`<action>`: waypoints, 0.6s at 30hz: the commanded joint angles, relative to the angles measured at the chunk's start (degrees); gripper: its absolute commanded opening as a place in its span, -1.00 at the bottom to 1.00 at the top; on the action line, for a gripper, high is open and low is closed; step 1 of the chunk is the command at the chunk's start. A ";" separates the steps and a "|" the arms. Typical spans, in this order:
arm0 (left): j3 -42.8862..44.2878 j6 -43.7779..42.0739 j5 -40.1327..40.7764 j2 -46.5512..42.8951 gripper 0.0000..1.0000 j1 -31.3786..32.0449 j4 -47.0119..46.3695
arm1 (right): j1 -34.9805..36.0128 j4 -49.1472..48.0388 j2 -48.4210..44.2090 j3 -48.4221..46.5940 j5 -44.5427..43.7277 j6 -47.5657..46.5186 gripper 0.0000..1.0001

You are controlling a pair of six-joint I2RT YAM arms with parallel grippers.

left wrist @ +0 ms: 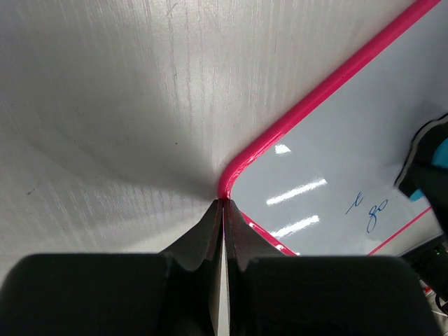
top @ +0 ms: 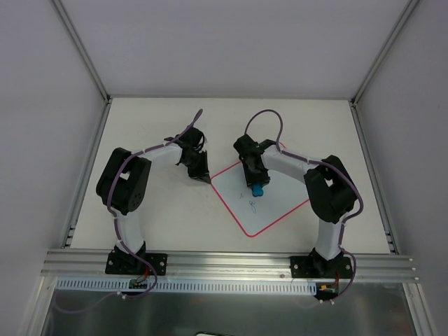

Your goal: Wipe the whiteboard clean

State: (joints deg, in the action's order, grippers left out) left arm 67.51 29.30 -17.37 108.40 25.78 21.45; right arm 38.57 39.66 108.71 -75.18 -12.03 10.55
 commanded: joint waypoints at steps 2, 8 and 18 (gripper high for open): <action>-1.94 -0.73 5.06 1.55 -1.00 -0.38 4.30 | 7.91 -0.46 3.88 -3.47 6.05 2.20 -0.99; -1.76 -0.47 4.80 1.64 -1.00 -0.55 4.30 | 12.85 0.42 6.43 -6.30 6.32 2.99 -0.99; -3.17 -1.00 5.24 0.15 -1.00 -3.72 4.30 | 2.41 0.59 -5.16 10.39 -2.73 4.57 -0.99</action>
State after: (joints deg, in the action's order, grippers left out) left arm 66.89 29.67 -18.57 108.31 24.25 21.17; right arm 45.01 35.83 105.65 -70.83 -9.06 13.74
